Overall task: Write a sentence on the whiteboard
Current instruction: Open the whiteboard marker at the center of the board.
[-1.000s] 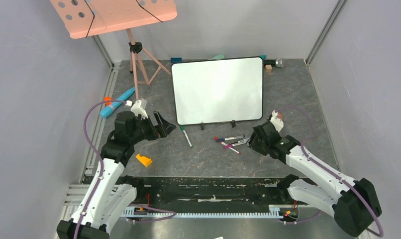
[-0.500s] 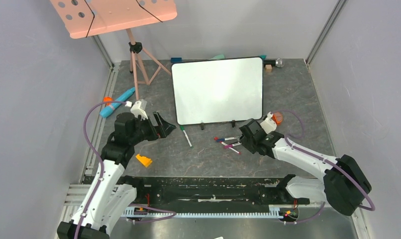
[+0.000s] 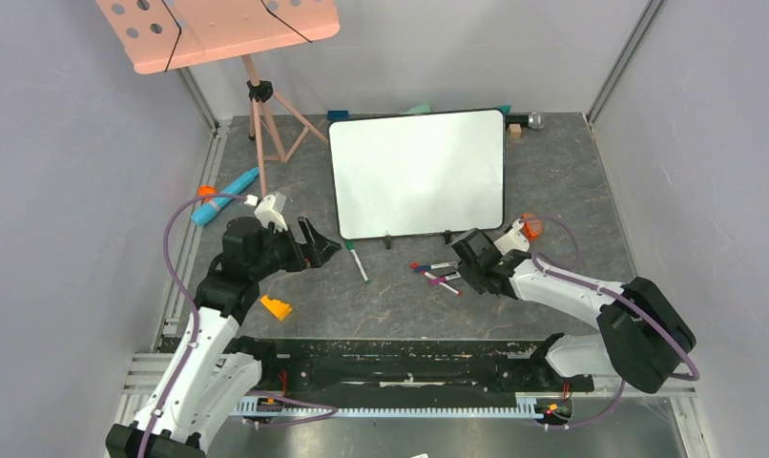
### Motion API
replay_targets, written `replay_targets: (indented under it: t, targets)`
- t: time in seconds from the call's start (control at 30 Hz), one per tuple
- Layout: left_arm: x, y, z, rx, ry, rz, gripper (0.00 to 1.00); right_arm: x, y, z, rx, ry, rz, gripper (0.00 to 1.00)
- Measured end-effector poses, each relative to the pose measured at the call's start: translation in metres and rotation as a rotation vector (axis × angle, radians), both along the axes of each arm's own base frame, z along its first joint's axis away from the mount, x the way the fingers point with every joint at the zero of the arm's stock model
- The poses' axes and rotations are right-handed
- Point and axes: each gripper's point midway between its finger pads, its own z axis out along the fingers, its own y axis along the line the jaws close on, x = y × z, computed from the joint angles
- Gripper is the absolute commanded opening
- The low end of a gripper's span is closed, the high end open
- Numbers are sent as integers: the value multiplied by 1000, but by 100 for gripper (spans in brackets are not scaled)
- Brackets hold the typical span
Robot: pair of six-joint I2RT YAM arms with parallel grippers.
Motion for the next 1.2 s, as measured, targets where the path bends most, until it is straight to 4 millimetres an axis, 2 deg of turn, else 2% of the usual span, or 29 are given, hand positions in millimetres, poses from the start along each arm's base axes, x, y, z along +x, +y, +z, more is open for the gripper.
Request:
replay_targets:
  t: [0.07, 0.13, 0.23, 0.37, 0.6, 0.73, 0.97, 1.1, 1.2]
  targets:
    - [0, 0, 0, 1, 0, 1, 100, 0, -1, -4, -4, 8, -8, 47]
    - [0, 0, 0, 4, -1, 2, 100, -1, -1, -9, -10, 21, -14, 42]
    - [0, 0, -1, 7, -1, 5, 100, -1, -1, -12, -10, 26, -22, 27]
    - [-1, -2, -1, 7, -2, -5, 100, 2, 1, -12, 12, 11, -40, 0]
    - [-3, -6, -1, 7, -1, -22, 100, -9, -10, -9, 20, -6, -47, 0]
    - [-7, -16, -1, -5, 8, -70, 100, -10, -17, 8, 33, -72, -41, 0]
    - [-20, -42, -5, -18, 27, -190, 100, 4, -14, 55, 22, -272, 103, 0]
    - [-31, -72, 2, -73, -3, -284, 100, 10, -1, 88, 28, -463, 277, 0]
    - [-38, -100, 6, -114, -12, -351, 98, 7, 11, 112, 49, -635, 417, 0]
